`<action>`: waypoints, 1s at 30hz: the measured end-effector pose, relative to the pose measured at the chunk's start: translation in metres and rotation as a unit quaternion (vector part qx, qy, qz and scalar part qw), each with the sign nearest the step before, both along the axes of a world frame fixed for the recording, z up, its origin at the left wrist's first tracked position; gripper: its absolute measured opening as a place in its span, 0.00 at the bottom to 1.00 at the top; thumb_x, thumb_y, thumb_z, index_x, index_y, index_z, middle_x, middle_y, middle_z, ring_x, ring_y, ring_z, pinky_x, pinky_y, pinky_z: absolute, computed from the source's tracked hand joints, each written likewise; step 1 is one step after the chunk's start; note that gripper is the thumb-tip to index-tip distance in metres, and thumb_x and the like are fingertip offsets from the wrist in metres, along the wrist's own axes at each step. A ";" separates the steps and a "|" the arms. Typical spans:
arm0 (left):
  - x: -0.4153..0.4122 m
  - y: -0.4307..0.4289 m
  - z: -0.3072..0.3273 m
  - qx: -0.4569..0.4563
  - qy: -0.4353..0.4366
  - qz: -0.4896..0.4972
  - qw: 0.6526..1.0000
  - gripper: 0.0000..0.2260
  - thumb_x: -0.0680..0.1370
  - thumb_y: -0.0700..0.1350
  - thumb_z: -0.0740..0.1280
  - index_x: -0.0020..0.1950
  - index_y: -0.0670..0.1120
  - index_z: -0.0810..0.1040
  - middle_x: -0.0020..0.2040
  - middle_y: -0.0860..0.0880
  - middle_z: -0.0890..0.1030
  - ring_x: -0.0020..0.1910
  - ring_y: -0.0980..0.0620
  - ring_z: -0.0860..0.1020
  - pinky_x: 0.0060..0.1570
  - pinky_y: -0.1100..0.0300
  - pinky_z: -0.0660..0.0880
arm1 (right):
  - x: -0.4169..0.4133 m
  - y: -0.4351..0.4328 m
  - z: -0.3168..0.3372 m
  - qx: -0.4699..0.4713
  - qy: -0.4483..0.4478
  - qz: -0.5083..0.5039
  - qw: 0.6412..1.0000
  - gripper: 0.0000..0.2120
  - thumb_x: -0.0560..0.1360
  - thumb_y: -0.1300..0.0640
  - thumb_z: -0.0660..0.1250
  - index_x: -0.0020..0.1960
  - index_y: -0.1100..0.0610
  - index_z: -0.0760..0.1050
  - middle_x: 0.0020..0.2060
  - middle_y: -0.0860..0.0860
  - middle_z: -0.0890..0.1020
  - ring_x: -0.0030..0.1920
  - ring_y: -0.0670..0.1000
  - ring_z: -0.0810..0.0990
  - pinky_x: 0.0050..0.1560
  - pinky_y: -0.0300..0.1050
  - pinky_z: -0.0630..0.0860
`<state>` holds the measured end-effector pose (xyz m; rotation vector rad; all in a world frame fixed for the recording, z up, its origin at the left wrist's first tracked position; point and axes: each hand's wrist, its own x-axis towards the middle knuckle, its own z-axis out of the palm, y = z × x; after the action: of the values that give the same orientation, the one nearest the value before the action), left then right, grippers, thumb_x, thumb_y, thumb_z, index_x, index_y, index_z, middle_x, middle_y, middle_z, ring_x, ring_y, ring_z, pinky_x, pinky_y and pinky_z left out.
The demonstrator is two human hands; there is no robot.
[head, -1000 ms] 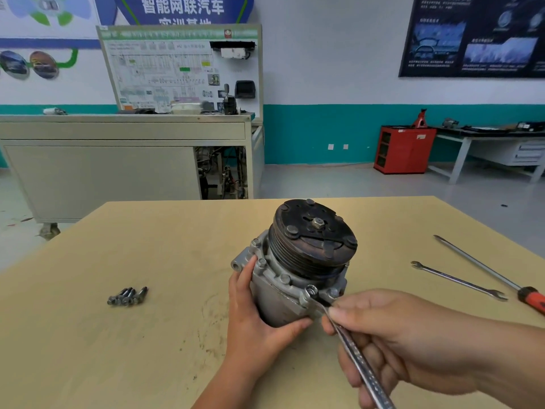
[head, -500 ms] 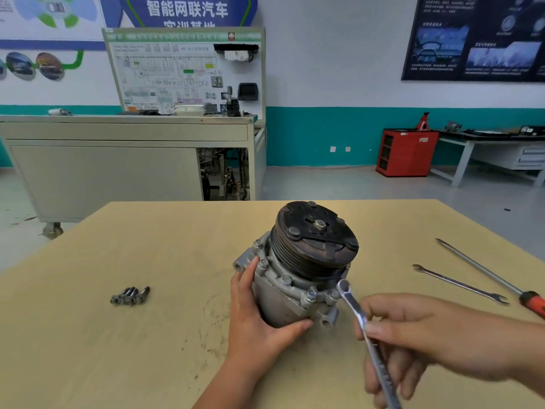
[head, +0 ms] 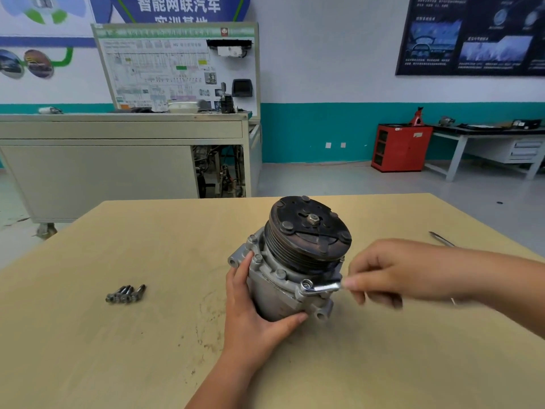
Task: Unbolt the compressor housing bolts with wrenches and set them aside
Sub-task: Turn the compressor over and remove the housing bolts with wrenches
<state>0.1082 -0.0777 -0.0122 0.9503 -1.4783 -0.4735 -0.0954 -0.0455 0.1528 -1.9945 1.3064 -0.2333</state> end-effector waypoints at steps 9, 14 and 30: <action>0.000 0.002 0.000 0.006 0.002 -0.006 1.000 0.48 0.55 0.61 0.79 0.69 0.72 0.56 0.69 0.50 0.66 0.69 0.52 0.68 0.67 0.44 0.68 | -0.005 0.019 -0.022 0.214 -0.180 -0.020 0.960 0.12 0.74 0.48 0.59 0.43 0.57 0.72 0.32 0.51 0.83 0.33 0.50 0.83 0.32 0.37 0.76; 0.000 0.001 -0.002 0.006 0.003 0.001 1.000 0.49 0.55 0.60 0.80 0.69 0.71 0.56 0.70 0.49 0.66 0.70 0.51 0.68 0.67 0.42 0.67 | 0.015 0.033 -0.026 0.275 -0.293 -0.064 0.913 0.11 0.77 0.51 0.57 0.44 0.59 0.70 0.28 0.54 0.81 0.27 0.50 0.82 0.25 0.36 0.74; 0.000 0.003 0.002 0.004 0.006 -0.009 1.000 0.48 0.55 0.60 0.79 0.68 0.72 0.56 0.70 0.49 0.65 0.70 0.50 0.68 0.68 0.42 0.67 | -0.006 0.005 -0.019 0.095 -0.069 0.004 0.993 0.10 0.80 0.53 0.58 0.42 0.53 0.73 0.28 0.45 0.77 0.31 0.45 0.77 0.38 0.38 0.75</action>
<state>0.1085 -0.0748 -0.0106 0.9389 -1.4761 -0.4977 -0.1019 -0.0409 0.1340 -1.7913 1.1871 -0.2313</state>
